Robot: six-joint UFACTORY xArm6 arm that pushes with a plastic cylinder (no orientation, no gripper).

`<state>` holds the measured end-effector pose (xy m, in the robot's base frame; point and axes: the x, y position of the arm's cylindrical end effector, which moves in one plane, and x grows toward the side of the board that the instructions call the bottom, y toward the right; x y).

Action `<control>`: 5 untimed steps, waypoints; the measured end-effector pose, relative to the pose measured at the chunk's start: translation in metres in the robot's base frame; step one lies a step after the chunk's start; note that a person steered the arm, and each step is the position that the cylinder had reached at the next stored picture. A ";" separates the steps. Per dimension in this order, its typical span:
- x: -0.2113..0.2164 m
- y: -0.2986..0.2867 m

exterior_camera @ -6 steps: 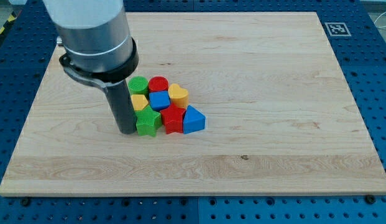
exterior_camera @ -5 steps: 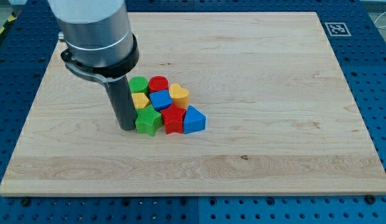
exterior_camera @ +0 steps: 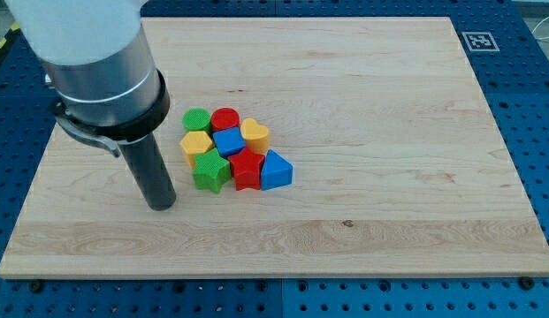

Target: Move green star along with group of blocks slightly up

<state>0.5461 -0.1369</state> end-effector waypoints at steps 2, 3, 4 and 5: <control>0.003 0.025; 0.001 0.042; -0.008 0.052; -0.022 0.052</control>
<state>0.5241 -0.0845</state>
